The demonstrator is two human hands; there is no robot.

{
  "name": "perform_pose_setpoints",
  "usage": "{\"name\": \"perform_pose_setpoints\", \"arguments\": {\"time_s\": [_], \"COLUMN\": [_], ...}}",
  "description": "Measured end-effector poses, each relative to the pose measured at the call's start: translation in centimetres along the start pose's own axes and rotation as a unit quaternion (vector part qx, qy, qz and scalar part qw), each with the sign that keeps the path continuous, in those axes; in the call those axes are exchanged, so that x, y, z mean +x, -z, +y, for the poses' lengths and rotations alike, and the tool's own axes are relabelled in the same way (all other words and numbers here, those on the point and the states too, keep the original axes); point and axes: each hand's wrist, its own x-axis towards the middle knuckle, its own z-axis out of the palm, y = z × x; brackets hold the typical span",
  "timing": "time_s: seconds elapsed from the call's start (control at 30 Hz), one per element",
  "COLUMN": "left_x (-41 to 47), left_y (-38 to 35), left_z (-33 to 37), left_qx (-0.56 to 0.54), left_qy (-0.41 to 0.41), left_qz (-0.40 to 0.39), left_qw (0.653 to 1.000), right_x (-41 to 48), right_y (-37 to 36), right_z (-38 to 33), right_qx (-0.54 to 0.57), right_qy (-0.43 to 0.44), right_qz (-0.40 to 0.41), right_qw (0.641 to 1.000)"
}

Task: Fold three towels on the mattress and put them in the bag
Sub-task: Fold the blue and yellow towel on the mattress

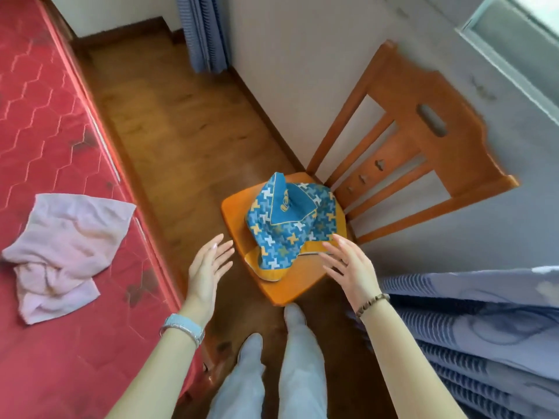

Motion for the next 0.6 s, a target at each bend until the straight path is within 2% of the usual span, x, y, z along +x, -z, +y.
{"name": "perform_pose_setpoints", "arguments": {"time_s": [0.23, 0.43, 0.6], "left_x": [6.4, 12.3, 15.6], "left_y": [-4.4, -6.4, -7.6], "left_z": [-5.8, -12.2, -15.5], "left_qx": [0.003, 0.007, 0.022], "left_qy": [0.045, 0.122, 0.12], "left_qz": [0.047, 0.091, 0.113], "left_qw": [0.998, 0.988, 0.986], "right_x": [10.7, 19.6, 24.6], "right_y": [-0.4, 0.0, -0.7], "right_z": [3.3, 8.2, 11.4], "right_qx": [-0.056, -0.081, -0.114], "right_qy": [-0.073, -0.121, -0.122], "right_qz": [-0.035, -0.016, 0.007], "right_qw": [0.995, 0.989, 0.986]}}
